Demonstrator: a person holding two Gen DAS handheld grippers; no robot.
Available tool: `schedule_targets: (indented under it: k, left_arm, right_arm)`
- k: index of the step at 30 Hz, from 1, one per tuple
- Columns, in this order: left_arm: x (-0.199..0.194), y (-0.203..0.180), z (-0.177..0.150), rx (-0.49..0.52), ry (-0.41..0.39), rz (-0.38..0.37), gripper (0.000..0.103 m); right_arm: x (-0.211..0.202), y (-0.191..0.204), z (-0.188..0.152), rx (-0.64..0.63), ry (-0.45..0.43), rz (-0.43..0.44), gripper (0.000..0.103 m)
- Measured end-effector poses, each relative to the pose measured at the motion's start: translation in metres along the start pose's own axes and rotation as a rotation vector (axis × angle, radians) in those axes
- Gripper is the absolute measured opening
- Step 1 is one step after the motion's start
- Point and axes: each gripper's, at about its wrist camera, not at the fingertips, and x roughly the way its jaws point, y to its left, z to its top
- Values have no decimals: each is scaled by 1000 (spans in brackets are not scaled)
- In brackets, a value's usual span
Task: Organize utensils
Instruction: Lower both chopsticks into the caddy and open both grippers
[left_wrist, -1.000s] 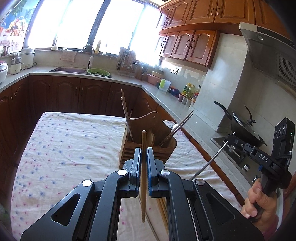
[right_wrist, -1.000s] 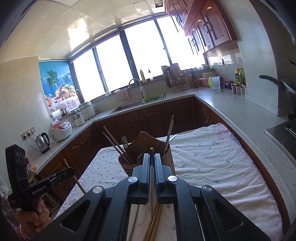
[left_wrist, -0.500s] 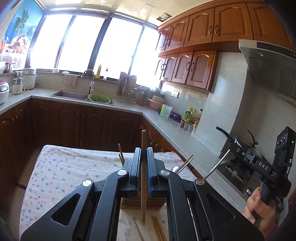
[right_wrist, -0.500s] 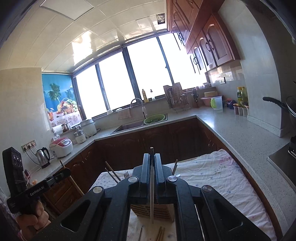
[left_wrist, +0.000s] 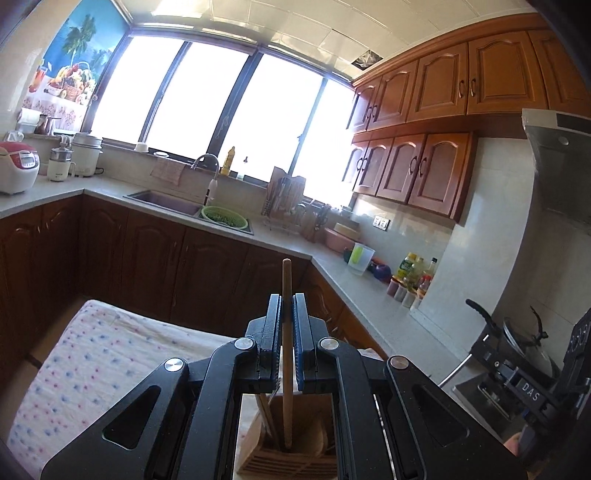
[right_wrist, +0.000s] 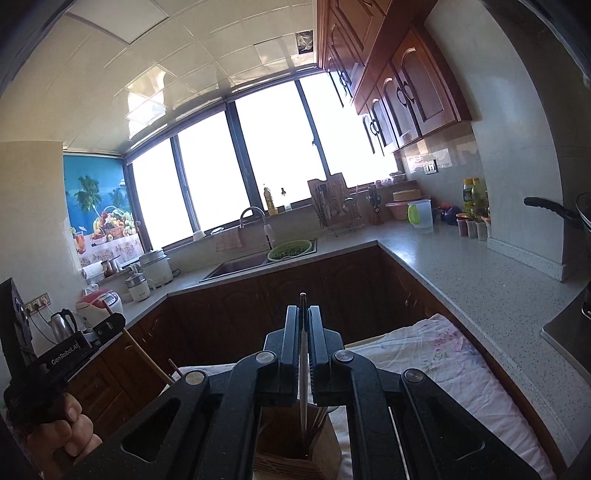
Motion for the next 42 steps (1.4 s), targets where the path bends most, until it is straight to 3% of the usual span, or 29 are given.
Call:
schedule_targets:
  k: [12,15,24,29,30,32,34,36,38,39,40,42]
  left_arm:
    - [25,8,-55,41,145,5,6]
    - [28,2,-57,62,150,11,6]
    - [30,0,-55,70,162,12,6]
    - [26,2,-48,37,172,-20,7]
    - [23,1,-46,38,167,-22,9]
    - [14,0,-42,35,151,-28,15]
    - [3,-1,-38,30,132,-30,28]
    - [-8,-1,-36,26,113,-29,47]
    - [-20,0,-36,24,104,-21,57]
    - [-25,0,-37,22,103,-16,63]
    - [-30,1,-39,18,105,-12,65]
    - [-39,5,-44,12,116,-10,66]
  right_arm:
    - [30,-11,-48,10,126,-22,4]
    - [37,-12,-54,12,165,-17,5]
    - [36,-12,-52,22,169,-19,5]
    - [36,-16,-51,56,171,-1,11]
    - [34,-17,-51,64,164,3,13]
    - [25,-19,-48,80,138,7,28]
    - [13,-21,-43,99,99,21,60]
    - [-1,-23,-38,111,56,26,71]
    - [-14,-24,-35,117,24,30,81]
    - [-20,-25,-34,121,12,31,91]
    - [-27,-26,-35,125,0,36,97]
    - [-39,-28,-38,129,-15,37,97]
